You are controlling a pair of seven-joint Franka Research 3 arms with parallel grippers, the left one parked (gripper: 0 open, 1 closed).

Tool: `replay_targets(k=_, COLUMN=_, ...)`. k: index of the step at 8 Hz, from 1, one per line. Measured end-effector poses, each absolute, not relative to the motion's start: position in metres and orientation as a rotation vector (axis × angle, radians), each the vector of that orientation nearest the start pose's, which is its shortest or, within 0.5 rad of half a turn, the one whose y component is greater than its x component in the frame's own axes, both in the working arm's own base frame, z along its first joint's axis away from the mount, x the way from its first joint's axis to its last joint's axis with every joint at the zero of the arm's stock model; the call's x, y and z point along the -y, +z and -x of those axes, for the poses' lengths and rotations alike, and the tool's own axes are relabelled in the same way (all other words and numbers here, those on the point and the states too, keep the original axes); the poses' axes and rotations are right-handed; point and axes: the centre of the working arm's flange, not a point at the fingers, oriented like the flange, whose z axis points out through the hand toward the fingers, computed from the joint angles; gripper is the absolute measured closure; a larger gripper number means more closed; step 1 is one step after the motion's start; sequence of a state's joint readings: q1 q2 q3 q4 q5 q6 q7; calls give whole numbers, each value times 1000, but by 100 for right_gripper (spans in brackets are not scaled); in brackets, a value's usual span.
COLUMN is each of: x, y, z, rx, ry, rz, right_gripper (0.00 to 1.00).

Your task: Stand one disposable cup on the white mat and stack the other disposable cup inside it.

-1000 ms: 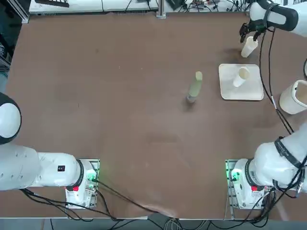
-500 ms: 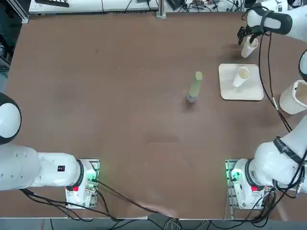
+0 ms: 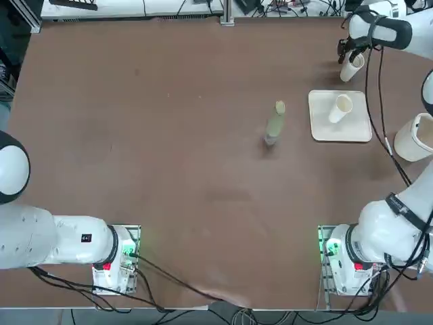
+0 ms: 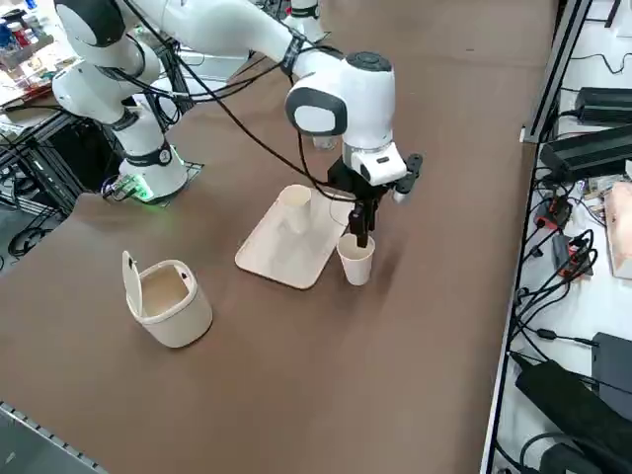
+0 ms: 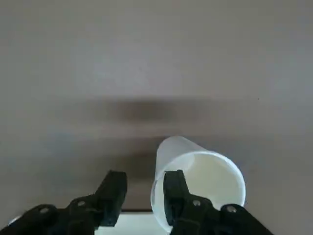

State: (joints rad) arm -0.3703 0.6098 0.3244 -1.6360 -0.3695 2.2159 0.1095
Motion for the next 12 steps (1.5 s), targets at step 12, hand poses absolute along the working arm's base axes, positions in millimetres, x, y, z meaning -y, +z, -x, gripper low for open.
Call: replay_targets(k=12, x=18, y=435, z=-634, rx=-77, ry=174, rz=3288, right_gripper=98)
